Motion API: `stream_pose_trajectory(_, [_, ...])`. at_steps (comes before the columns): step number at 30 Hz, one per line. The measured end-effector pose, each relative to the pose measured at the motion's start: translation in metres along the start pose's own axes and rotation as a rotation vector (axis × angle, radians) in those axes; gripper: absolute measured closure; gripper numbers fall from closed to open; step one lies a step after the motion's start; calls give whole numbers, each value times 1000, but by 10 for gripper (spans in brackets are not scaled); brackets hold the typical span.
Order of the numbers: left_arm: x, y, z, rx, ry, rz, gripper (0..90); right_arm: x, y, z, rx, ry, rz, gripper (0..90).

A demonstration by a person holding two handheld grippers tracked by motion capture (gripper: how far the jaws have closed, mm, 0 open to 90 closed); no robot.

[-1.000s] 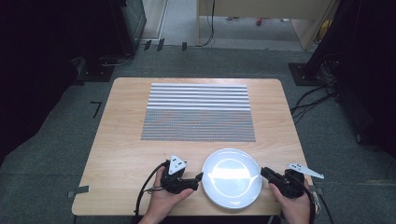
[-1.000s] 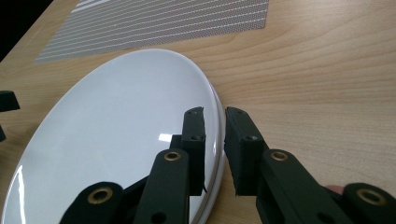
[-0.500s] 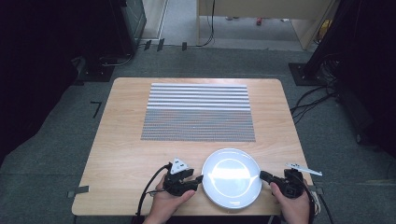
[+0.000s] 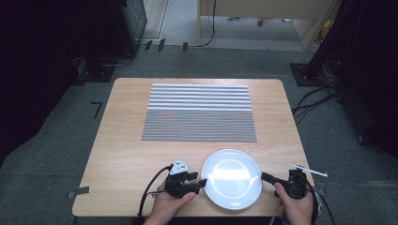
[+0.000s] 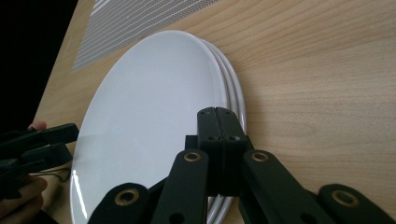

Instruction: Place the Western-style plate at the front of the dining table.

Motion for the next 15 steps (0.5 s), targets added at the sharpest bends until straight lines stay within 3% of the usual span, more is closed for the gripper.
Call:
stream_pose_trajectory(7, [-4,-5,0,1,-2,31,511,0,0,-4,26,-45,-2,882])
stream_pose_trajectory(15, [-6,-9,-8,-20,-43,54,526,-3,-2,-2,9,-20,12,870])
Point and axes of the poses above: each handheld gripper's, and its own axes: x roughly backward along the jaws, y roughly out of its top, z roughly to its left, the point moved 10 cm from there along -x, roughly forward along the jaws, and after that the axes turned 8 degrees about y, right-handed, at the moved point
